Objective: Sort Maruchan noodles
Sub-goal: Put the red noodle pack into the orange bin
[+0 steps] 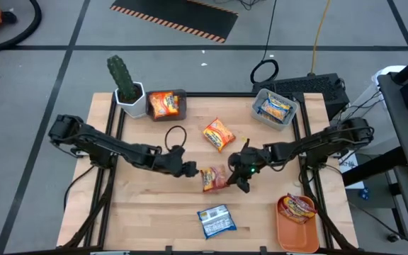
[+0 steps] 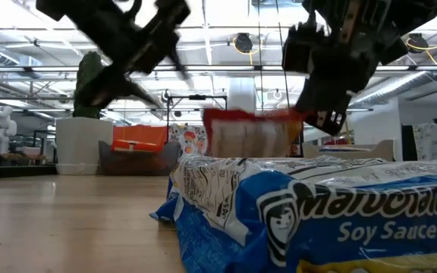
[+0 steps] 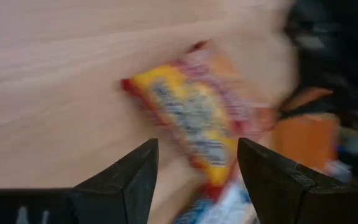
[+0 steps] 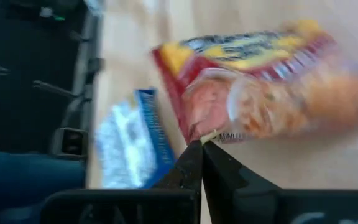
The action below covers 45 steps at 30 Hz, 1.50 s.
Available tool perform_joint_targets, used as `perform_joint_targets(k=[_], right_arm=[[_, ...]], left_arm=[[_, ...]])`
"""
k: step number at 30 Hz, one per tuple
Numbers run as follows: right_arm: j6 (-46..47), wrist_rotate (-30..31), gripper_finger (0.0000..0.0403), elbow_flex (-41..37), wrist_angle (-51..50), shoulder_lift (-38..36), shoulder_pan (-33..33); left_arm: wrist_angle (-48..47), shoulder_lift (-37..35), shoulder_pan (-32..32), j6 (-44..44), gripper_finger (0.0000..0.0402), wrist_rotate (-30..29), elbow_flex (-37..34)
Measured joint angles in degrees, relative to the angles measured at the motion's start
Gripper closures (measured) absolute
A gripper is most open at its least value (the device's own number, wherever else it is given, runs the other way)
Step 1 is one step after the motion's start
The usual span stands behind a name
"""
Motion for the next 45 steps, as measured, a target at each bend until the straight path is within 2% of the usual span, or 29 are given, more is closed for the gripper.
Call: perform_joint_targets(k=[2, 5, 13, 18, 23, 32, 36, 45], right_arm=[[0.1, -2.9, 0.0403, 0.0, -0.8, -1.3, -0.6], [2.0, -6.3, 0.0403, 0.0, -0.6, -2.9, -1.9], [7.1, -12.8, 0.0403, 0.0, -1.5, -5.8, -6.8], [10.6, -16.3, 0.0403, 0.0, -1.8, -5.9, -10.1], [13.2, -17.7, 0.0403, 0.0, -1.6, -6.0, -12.1], [15.8, -20.7, 0.0403, 0.0, -1.1, -6.5, -13.7], [16.0, -20.7, 0.0403, 0.0, -1.2, -6.5, -14.1], [17.6, -20.7, 0.0403, 0.0, -1.2, -6.5, -14.2]], left_arm=[[7.1, 0.5, -0.8, 6.5, 0.0179, -1.4, 0.1], [11.5, 0.6, -2.6, 17.1, 0.0179, -3.7, 0.1], [11.3, 0.6, -7.3, 38.3, 0.0179, -7.9, 0.1], [11.2, 0.6, -9.6, 49.0, 0.0178, -16.3, 0.1], [11.0, 2.9, -8.6, 53.0, 0.0164, -18.7, 0.0], [17.7, 10.3, -7.2, 59.4, 0.0086, -19.1, 0.0], [21.1, 14.1, -6.5, 59.6, 0.0083, -16.7, 0.0], [37.5, 20.8, -4.1, 63.7, 0.0083, -15.1, 0.3]])
